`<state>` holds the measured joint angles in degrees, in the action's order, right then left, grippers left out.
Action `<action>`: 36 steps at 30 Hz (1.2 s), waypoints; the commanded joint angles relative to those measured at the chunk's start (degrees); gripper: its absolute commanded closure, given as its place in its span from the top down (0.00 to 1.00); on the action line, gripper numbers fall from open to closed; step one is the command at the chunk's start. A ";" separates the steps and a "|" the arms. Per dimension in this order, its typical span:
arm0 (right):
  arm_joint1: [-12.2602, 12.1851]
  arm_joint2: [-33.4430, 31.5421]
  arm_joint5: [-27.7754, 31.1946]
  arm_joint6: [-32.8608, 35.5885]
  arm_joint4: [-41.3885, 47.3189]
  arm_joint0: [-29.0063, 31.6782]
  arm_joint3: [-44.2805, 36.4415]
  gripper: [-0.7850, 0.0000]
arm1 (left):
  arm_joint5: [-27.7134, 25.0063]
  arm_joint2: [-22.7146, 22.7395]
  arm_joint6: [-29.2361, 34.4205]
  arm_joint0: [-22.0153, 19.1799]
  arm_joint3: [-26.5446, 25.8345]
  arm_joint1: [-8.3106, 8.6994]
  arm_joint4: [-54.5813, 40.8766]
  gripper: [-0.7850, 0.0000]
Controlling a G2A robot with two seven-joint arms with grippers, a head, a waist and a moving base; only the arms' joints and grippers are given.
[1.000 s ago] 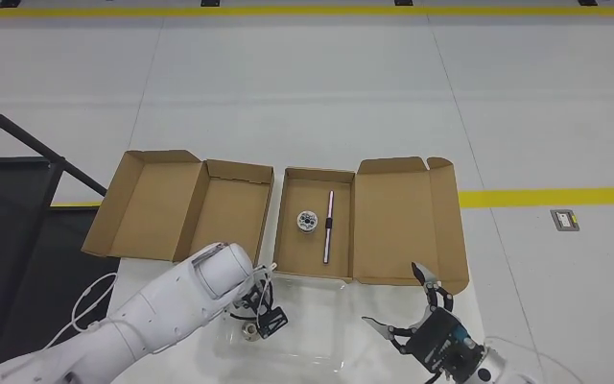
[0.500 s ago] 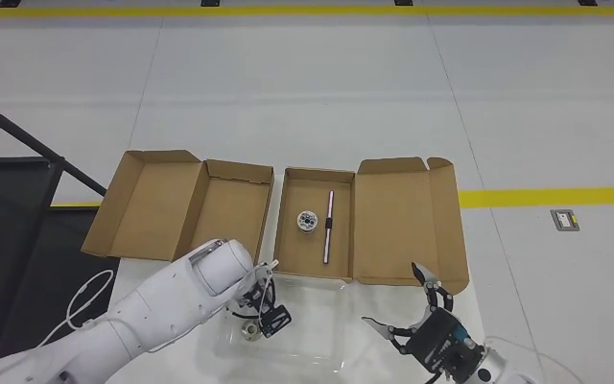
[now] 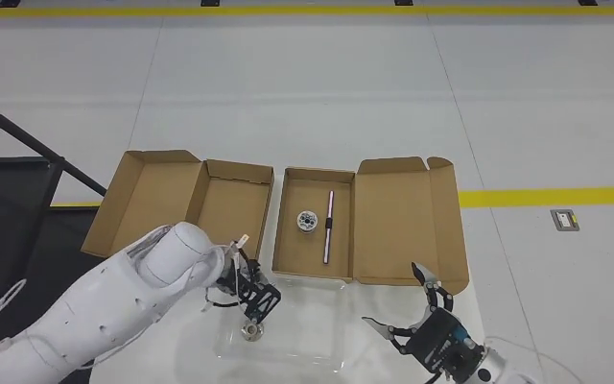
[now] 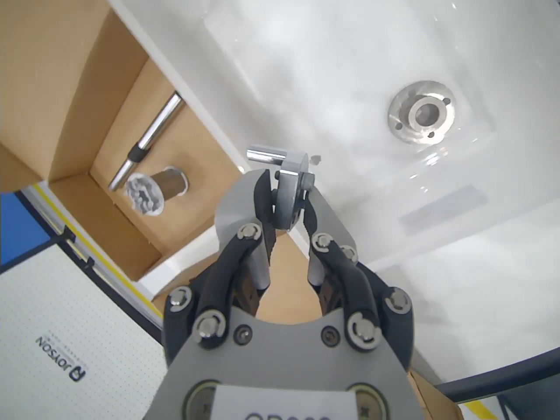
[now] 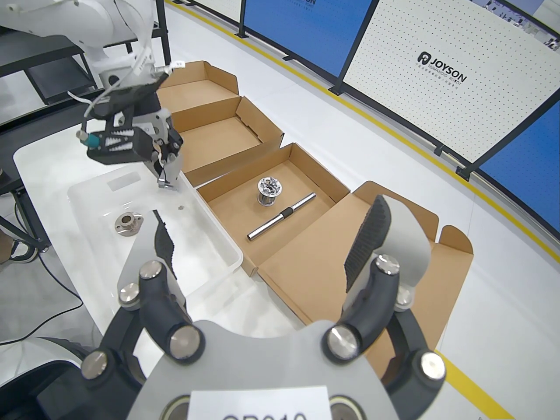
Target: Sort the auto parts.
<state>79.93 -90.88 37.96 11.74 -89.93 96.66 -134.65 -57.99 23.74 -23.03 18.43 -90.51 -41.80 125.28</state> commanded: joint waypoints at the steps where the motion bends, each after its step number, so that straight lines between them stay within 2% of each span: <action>1: 0.00 0.00 0.00 0.00 0.00 0.00 0.00 1.00 | 0.94 5.06 1.16 2.97 -1.75 3.16 -3.66 0.00; 3: 0.00 0.00 0.00 0.00 0.00 0.00 0.00 1.00 | 4.48 10.56 1.99 6.98 -2.43 6.07 -8.63 0.00; 4: 0.00 0.00 0.00 0.00 0.00 0.00 0.00 1.00 | 5.10 11.38 1.92 7.78 -2.66 6.53 -9.47 0.00; 14: 0.00 0.00 0.00 0.00 0.00 0.00 0.00 1.00 | 5.10 11.38 1.92 7.78 -2.66 6.53 -9.47 0.00; 16: 0.00 0.00 0.00 0.00 0.00 0.00 0.00 1.00 | 6.59 11.99 2.43 8.83 -0.18 6.34 -12.82 0.00; 22: 0.00 0.00 0.00 0.00 0.00 0.00 0.00 1.00 | 10.53 15.88 14.49 10.22 13.31 4.44 -32.05 0.00; 25: 0.00 0.00 0.00 0.00 0.00 0.00 0.00 1.00 | 13.92 17.15 19.44 10.05 18.63 3.51 -38.05 0.00; 27: 0.00 0.00 0.00 0.00 0.00 0.00 0.00 1.00 | 16.42 17.70 20.47 9.74 21.48 2.81 -40.96 0.00; 32: 0.00 0.00 0.00 0.00 0.00 0.00 0.00 1.00 | 20.84 17.55 17.94 8.26 26.95 0.53 -45.73 0.00; 36: 0.00 0.00 0.00 0.00 0.00 0.00 0.00 1.00 | 24.07 15.29 18.56 6.27 31.21 -2.29 -46.86 0.00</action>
<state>79.93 -90.88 37.96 11.74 -89.93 96.66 -134.65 -34.87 39.82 -4.80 25.35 -60.64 -43.23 78.41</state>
